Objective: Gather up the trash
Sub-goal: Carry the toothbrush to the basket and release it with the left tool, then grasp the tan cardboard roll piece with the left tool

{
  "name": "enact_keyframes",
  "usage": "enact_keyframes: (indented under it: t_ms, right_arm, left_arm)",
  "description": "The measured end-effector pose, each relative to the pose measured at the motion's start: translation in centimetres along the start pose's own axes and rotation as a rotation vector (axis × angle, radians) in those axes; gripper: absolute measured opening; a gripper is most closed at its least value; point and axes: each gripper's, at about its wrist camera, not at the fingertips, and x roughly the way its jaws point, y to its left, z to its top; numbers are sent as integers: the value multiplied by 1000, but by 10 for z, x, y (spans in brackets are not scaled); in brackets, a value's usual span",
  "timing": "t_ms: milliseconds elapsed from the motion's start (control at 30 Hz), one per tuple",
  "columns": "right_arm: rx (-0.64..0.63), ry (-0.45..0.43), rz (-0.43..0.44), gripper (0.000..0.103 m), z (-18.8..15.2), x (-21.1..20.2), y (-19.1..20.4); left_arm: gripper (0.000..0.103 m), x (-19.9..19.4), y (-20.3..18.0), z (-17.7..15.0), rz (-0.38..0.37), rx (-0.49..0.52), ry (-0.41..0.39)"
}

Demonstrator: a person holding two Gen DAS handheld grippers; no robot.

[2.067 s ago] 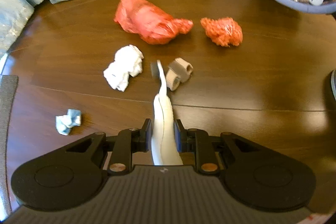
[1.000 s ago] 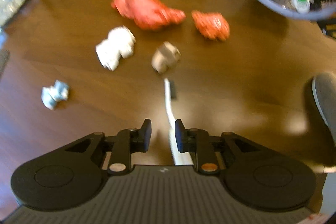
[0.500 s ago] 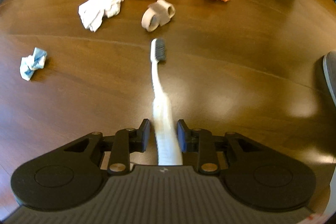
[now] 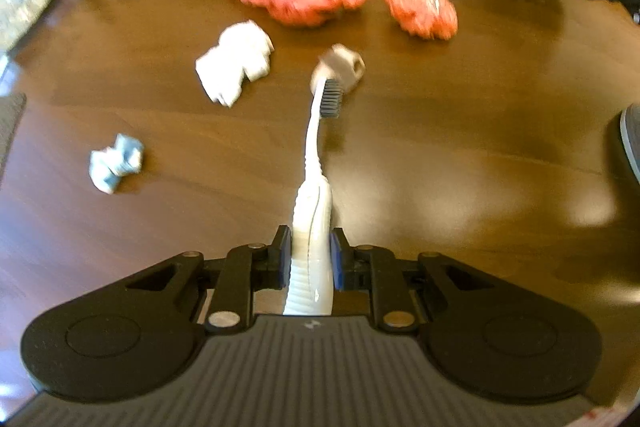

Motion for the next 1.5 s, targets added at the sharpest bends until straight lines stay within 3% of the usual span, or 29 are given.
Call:
enact_keyframes:
  t_ms: [300, 700, 1067, 1267, 1333, 1500]
  right_arm:
    - [-2, 1, 0, 4, 0, 0, 0]
    - [11, -4, 1, 4, 0, 1, -1]
    - [27, -17, 3, 4, -1, 0, -1]
    - [35, -23, 4, 4, -2, 0, -2]
    - [34, -22, 3, 3, -2, 0, 0]
    - [36, -24, 3, 4, -2, 1, 1]
  left_arm:
    - [16, -45, 1, 49, 24, 83, -111]
    - [16, -96, -47, 128, 5, 406, -257]
    - [17, -89, -113, 199, -92, 602, -335]
    - [18, -72, -148, 230, -159, 640, -365]
    - [26, -66, -152, 240, -205, 609, -389]
    - [26, -65, -139, 236, -165, 567, -386]
